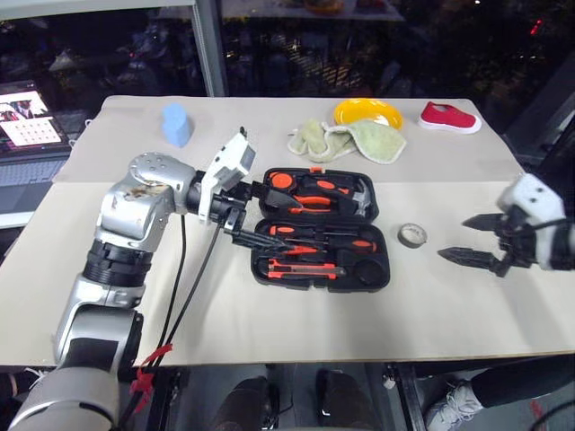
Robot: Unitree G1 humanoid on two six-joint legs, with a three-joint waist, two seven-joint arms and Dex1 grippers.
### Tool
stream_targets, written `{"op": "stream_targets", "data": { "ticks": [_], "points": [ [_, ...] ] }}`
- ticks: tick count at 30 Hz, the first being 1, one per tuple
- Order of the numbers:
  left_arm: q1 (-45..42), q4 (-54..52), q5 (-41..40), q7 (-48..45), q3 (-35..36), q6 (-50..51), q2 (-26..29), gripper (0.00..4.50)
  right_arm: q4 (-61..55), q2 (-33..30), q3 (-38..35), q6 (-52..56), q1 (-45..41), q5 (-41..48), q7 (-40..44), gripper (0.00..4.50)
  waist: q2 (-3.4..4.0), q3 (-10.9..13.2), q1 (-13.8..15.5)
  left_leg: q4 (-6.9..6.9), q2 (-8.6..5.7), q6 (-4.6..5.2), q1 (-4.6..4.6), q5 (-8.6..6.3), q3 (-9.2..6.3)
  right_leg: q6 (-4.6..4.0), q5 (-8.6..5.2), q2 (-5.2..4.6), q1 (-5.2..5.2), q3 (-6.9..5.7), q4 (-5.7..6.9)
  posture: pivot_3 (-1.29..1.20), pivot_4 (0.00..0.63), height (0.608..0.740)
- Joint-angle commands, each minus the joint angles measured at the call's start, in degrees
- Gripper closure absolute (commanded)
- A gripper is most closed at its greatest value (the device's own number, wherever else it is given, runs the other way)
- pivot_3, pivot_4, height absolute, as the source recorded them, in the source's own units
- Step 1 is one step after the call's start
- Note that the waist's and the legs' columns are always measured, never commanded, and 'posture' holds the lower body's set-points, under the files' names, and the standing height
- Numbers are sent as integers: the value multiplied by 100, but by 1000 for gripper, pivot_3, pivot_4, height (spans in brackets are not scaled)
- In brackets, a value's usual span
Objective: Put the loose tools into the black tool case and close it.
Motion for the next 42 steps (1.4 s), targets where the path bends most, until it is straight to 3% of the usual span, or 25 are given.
{"op": "stream_targets", "data": {
  "ticks": [1, 9, 10, 11, 22, 27, 32, 37, 42],
  "points": [
    [20, -359, -174, 182, 119, 77, 110, 52, 820, 380, 799, -550, -888, -901, 576, 0, 2, 1, 4, -1, 0, -1, -3, 1, 0, -1, 0, 1, -5, 0, 2, 0, 150, 740],
    [150, -562, -30, 692, 82, -147, 140, 52, 2250, 1331, 1514, -1295, -1997, -1950, 1060, 0, 7, 4, 24, -2, -3, -5, -15, 2, -6, -2, 2, 1, -17, -8, 2, 0, 150, 740],
    [154, -575, -40, 717, 73, -152, 144, 0, 2368, 1395, 1525, -1336, -2048, -2026, 1071, 563, 7, 5, 21, -2, -3, -5, -15, 2, -8, -3, 2, 1, -17, -10, 2, 0, 150, 740],
    [153, -588, -48, 741, 66, -157, 147, 0, 2511, 1460, 1544, -1372, -2104, -2130, 1047, 689, 7, 5, 19, -2, -4, -6, -16, 2, -9, -3, 2, 1, -18, -10, 1, 0, 150, 740],
    [18, -521, -44, 772, 25, -268, 195, 0, 3617, 2007, 1323, -1519, -2484, -2596, 839, 4465, 10, 6, -17, -6, -6, -39, -15, 10, -14, -13, 8, 5, -20, -9, 5, 0, 150, 740],
    [31, -434, 1, 698, -72, -362, 194, 0, 2896, 1757, 998, -1306, -2222, -2290, 1186, 4465, 11, 6, -18, -6, -6, -55, -14, 5, -18, -15, 10, 7, -20, -11, 7, 0, 150, 740],
    [236, -463, 219, 434, -349, -781, 294, 0, -55, 1270, 52, 441, -1359, -572, 1991, 4465, 21, 10, 4, -13, -5, -34, -21, 16, -21, -15, 10, 7, -27, -12, 6, 0, 150, 740],
    [222, -420, 250, 388, -447, -891, 219, 0, -2069, 1110, 53, 1190, -401, -131, 1586, 4465, 19, 10, 18, -11, -3, -29, -23, 13, -31, -15, 10, 6, -21, -16, 3, 0, 150, 740],
    [158, -346, 296, 364, -492, -962, 133, 0, -2435, 1244, 453, 1154, -192, -457, 1001, 4465, 19, 11, 34, 10, -5, -45, -25, -2, -25, -10, 12, 0, -17, -16, 7, 0, 150, 740]
  ]
}}
